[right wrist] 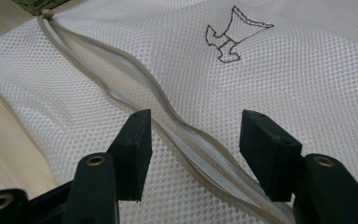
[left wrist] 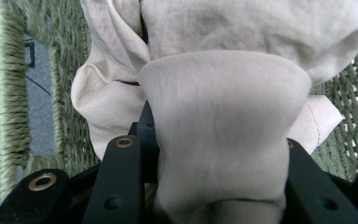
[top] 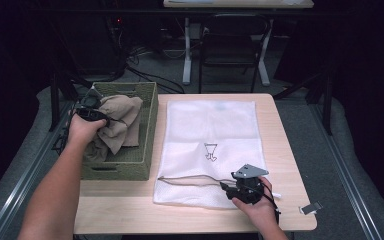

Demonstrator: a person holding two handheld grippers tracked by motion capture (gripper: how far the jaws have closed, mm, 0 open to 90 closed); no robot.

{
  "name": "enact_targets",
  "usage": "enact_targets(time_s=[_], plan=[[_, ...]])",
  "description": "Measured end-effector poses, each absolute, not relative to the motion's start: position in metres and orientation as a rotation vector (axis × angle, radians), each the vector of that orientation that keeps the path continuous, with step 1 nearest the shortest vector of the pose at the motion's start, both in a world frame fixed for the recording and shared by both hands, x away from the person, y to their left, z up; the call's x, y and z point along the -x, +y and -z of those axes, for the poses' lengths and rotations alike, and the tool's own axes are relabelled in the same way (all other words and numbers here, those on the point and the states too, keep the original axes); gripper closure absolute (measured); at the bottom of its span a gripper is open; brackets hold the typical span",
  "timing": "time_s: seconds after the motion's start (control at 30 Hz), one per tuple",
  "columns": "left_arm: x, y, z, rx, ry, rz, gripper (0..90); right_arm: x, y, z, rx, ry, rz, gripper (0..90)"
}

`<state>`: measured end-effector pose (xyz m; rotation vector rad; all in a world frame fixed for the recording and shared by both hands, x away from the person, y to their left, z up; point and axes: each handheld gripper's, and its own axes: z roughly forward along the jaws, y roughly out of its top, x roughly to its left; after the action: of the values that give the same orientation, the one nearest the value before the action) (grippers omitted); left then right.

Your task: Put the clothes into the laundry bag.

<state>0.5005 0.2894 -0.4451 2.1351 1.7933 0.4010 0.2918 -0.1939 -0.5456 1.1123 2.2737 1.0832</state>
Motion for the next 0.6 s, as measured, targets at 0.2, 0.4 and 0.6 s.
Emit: enact_targets(time_s=[0.2, 0.4, 0.6], plan=[[-0.498, 0.289, 0.433, -2.129, 1.779, -0.412, 63.0, -0.291, -0.194, 0.545, -1.114, 2.276, -1.087, 43.9], [-0.494, 0.288, 0.419, -2.123, 1.757, -0.425, 62.9, -0.291, -0.193, 0.546, -1.108, 2.28, -1.086, 44.0], [-0.488, 0.285, 0.406, -2.118, 1.739, -0.429, 62.9, -0.29, -0.192, 0.545, -1.104, 2.279, -1.086, 44.0]])
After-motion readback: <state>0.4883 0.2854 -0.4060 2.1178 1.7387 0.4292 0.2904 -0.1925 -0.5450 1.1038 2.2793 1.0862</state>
